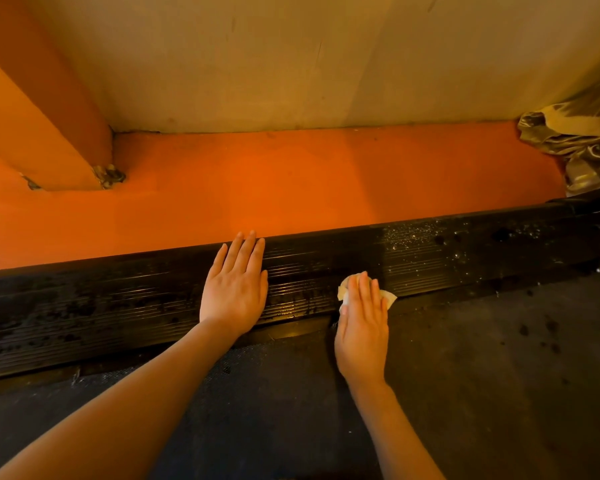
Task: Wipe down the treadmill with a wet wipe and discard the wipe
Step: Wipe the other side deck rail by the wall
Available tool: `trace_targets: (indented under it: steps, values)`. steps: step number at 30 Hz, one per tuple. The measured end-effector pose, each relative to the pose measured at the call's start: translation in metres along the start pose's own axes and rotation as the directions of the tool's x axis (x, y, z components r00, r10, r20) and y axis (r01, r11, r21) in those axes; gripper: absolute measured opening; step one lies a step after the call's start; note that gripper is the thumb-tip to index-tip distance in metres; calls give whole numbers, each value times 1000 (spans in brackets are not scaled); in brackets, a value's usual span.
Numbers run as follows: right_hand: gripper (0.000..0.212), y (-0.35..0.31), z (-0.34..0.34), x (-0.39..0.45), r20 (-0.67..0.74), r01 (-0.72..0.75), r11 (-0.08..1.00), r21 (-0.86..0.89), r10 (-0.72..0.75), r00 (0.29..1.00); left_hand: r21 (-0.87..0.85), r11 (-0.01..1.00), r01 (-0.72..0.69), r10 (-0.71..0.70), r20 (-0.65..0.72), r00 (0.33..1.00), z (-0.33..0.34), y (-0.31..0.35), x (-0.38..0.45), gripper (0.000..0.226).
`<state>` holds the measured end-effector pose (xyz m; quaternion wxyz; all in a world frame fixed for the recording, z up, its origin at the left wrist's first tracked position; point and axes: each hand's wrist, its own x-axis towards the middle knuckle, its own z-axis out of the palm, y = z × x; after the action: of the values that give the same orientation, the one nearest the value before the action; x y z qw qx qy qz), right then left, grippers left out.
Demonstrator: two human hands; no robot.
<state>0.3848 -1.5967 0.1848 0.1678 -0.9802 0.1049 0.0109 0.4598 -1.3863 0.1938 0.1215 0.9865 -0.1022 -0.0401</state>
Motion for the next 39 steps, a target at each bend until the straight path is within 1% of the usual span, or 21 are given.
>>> trace_targets:
  steps: [3, 7, 10, 13, 17, 19, 21, 24, 26, 27, 28, 31, 33, 36, 39]
  values:
    - [52, 4, -7, 21, 25, 35, 999, -3, -35, 999, -2, 1000, -4, 4, -6, 1000, 0, -1, 1, 56]
    - [53, 7, -19, 76, 74, 90, 996, -7, -90, 993, 7, 1000, -5, 5, -7, 1000, 2, 0, 1, 55]
    - [53, 5, -23, 98, 103, 99, 995, -4, -98, 990, 15, 1000, -5, 6, -11, 1000, 1, -1, 1, 59]
    - [54, -6, -22, 83, 94, 116, 993, 36, -119, 988, 15, 1000, -7, 8, -12, 1000, 1, 0, 0, 57]
    - [54, -25, -13, 38, 169, 316, 947, 50, -320, 932, 27, 1000, -6, 7, -10, 1000, 1, 1, 0, 57]
    - [54, -23, -11, 37, 180, 355, 935, 20, -352, 918, 36, 999, -8, 8, -5, 1000, 0, 1, 0, 54]
    - [54, -20, -11, 50, 157, 319, 948, -6, -315, 936, 34, 999, -4, 4, 5, 1000, -1, 1, 0, 56]
    - [53, -20, -14, 77, 106, 154, 988, -26, -150, 983, 35, 999, -5, 5, 11, 1000, -1, 1, 0, 57]
    - [50, -31, -12, 84, 63, 68, 998, -4, -68, 996, 36, 999, 0, 0, 8, 1000, 0, 1, 0, 56]
    - [49, -40, -10, 83, 60, 64, 998, 20, -65, 996, 38, 999, 2, -3, 7, 1000, 0, 1, 0, 56]
    - [49, -49, -8, 79, 72, 96, 995, 42, -99, 993, 41, 999, 3, -3, 7, 1000, 0, 1, 0, 57]
    - [51, -62, 1, 60, 114, 259, 965, 35, -262, 958, 47, 999, -4, 3, 13, 1000, 0, 1, 1, 65]
    - [51, -53, 0, 60, 130, 279, 960, 24, -279, 951, 44, 999, -5, 4, 14, 1000, -1, 1, 1, 67]
    - [52, -27, -8, 71, 105, 196, 981, -13, -193, 975, 46, 999, -8, 7, 16, 1000, 0, 0, 1, 67]
    - [51, 9, -20, 84, 49, 30, 998, -48, -27, 998, 46, 999, -4, 3, 11, 1000, 1, -1, 1, 64]
